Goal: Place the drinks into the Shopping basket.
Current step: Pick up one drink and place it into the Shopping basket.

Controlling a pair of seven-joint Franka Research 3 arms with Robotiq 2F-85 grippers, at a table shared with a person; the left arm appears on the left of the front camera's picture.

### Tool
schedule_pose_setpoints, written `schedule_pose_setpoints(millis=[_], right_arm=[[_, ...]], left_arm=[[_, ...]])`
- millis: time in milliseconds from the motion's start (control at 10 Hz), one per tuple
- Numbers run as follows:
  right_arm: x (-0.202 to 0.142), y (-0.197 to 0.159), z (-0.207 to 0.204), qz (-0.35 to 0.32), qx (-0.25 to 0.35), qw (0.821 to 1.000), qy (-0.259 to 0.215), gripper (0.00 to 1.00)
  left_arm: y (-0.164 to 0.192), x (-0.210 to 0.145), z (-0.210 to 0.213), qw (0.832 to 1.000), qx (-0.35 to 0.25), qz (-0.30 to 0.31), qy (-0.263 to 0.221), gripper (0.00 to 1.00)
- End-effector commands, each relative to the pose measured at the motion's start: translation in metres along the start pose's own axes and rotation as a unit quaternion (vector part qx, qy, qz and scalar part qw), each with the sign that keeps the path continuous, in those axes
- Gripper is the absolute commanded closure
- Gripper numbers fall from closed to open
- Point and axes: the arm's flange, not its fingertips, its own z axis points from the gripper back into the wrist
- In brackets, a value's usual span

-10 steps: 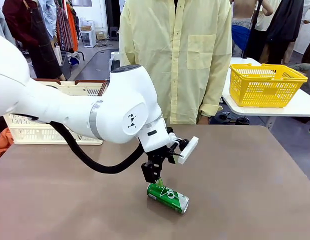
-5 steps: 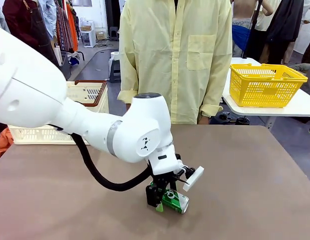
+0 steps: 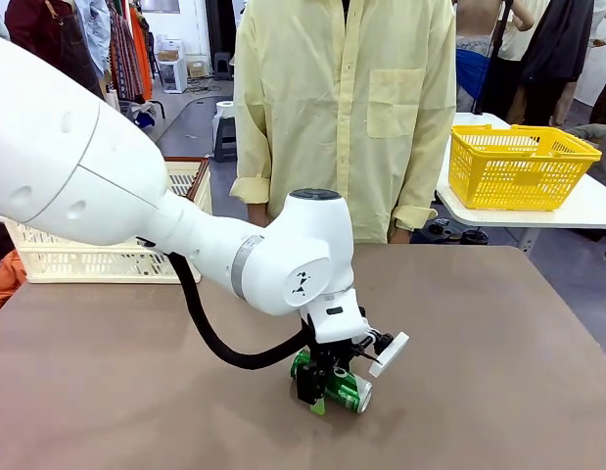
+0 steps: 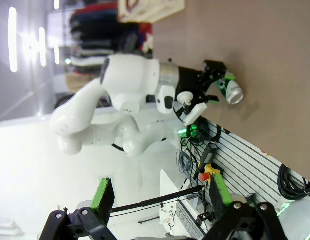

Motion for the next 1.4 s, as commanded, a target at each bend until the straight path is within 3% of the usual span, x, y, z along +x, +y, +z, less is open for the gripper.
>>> schedule_pose_setpoints(millis=[0, 100, 200, 300, 400, 800, 1000, 1100, 1200, 1300], right_arm=[[-0.002, 0.000, 0.002, 0.010, -0.006, 1.000, 0.005, 0.00], [-0.002, 0.000, 0.002, 0.010, -0.006, 1.000, 0.005, 0.00], [-0.002, 0.000, 0.002, 0.010, -0.006, 1.000, 0.005, 0.00], [-0.002, 0.000, 0.002, 0.010, -0.006, 1.000, 0.005, 0.00], [-0.002, 0.000, 0.002, 0.010, -0.006, 1.000, 0.005, 0.00], [-0.002, 0.000, 0.002, 0.010, -0.006, 1.000, 0.005, 0.00], [-0.002, 0.000, 0.002, 0.010, -0.006, 1.000, 0.005, 0.00], [-0.002, 0.000, 0.002, 0.010, -0.006, 1.000, 0.005, 0.00], [-0.002, 0.000, 0.002, 0.010, -0.006, 1.000, 0.005, 0.00], [-0.002, 0.000, 0.002, 0.010, -0.006, 1.000, 0.005, 0.00]], left_arm=[[0.004, 0.003, 0.000, 1.000, -0.010, 0.006, 0.012, 0.00], [0.004, 0.003, -0.001, 1.000, -0.013, 0.004, 0.013, 0.00], [0.005, 0.003, -0.001, 1.000, -0.009, 0.009, 0.012, 0.22], [0.006, 0.004, 0.000, 1.000, -0.009, 0.007, 0.013, 0.77], [0.005, 0.004, 0.000, 1.000, -0.006, 0.009, 0.019, 1.00], [0.006, 0.002, 0.001, 1.000, -0.008, 0.011, 0.028, 1.00], [0.001, -0.006, 0.015, 0.999, -0.006, 0.047, 0.022, 1.00], [-0.010, -0.017, 0.043, 0.996, 0.006, 0.083, 0.013, 1.00], [-0.028, -0.035, 0.089, 0.985, 0.036, 0.170, 0.006, 1.00], [-0.046, -0.055, 0.132, 0.961, 0.065, 0.268, -0.003, 1.00]])
